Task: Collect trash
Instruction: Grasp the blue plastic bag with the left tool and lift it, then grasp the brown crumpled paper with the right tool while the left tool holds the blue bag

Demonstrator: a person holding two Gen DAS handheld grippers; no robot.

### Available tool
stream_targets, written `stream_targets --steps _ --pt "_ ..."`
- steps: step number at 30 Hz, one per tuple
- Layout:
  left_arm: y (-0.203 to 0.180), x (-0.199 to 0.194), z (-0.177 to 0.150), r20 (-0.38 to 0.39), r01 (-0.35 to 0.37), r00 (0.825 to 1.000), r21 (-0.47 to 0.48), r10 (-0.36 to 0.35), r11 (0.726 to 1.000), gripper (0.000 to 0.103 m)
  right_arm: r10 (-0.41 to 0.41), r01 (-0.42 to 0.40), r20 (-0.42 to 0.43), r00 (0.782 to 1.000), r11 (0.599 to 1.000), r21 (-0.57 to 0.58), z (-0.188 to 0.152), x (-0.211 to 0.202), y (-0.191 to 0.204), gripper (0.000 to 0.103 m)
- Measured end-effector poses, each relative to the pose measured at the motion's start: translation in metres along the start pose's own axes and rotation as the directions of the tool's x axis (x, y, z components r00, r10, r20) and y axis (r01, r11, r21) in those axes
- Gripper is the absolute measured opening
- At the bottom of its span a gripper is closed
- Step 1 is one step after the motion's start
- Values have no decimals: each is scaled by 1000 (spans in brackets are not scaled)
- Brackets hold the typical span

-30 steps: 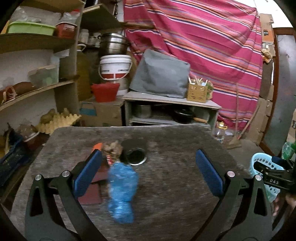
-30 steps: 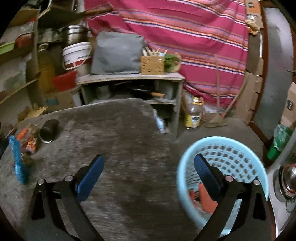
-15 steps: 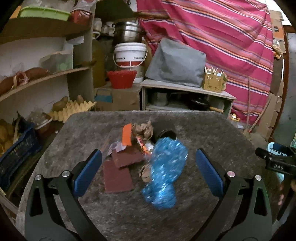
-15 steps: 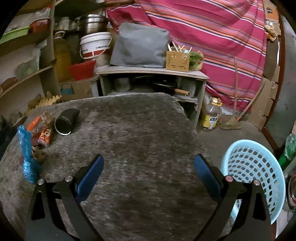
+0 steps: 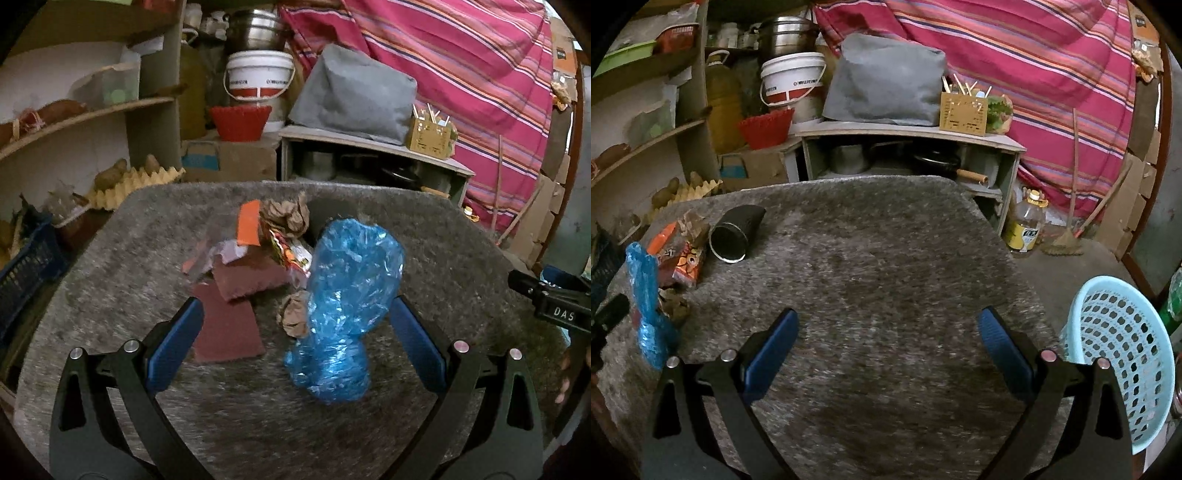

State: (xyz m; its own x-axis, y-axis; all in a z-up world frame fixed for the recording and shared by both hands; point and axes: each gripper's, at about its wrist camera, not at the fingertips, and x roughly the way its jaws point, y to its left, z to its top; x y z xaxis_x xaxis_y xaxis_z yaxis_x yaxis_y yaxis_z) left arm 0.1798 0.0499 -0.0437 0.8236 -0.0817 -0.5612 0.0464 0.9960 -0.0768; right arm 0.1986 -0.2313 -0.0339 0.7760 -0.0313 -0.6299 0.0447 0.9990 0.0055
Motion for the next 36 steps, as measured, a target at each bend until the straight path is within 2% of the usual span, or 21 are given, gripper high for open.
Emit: stream_targets --steps 5,7,9,10,12,14,18,20,26,30,36 --pt "-9 18 -5 -43 27 999 9 -26 1000 97 1 -1 -8 1000 1000 -12 -1 5 7 96" --pt "-11 22 -6 -55 33 998 12 -33 999 93 2 -2 -9 1000 1000 -12 0 7 9 96" --pt "-12 24 -6 -68 60 996 17 -59 998 74 8 -8 -8 1000 1000 -5 1 8 11 96" --pt "-14 25 -6 -77 74 994 28 -71 997 69 12 -12 -8 1000 1000 -1 2 8 12 96" --pt "-16 26 -7 -87 79 993 52 -74 995 45 18 -18 -8 1000 1000 3 2 10 15 96" --pt "-18 27 -8 -95 84 992 73 -77 994 29 22 -22 -9 1000 1000 2 2 11 19 96" --pt "-14 24 -4 -102 98 991 72 -90 993 12 26 -26 -14 1000 1000 -14 1 14 30 96" --pt "-10 18 -1 -90 85 993 70 -78 994 8 26 -26 -15 1000 999 -24 1 14 36 96" --pt "5 -18 12 11 47 999 102 -49 994 8 34 -34 -6 999 998 -50 1 11 52 96" --pt "28 -29 17 42 4 999 83 -7 997 8 44 -44 0 999 997 -63 2 9 64 96" --pt "83 -36 20 62 -71 996 20 70 997 8 64 -63 8 998 994 -86 3 3 86 96"
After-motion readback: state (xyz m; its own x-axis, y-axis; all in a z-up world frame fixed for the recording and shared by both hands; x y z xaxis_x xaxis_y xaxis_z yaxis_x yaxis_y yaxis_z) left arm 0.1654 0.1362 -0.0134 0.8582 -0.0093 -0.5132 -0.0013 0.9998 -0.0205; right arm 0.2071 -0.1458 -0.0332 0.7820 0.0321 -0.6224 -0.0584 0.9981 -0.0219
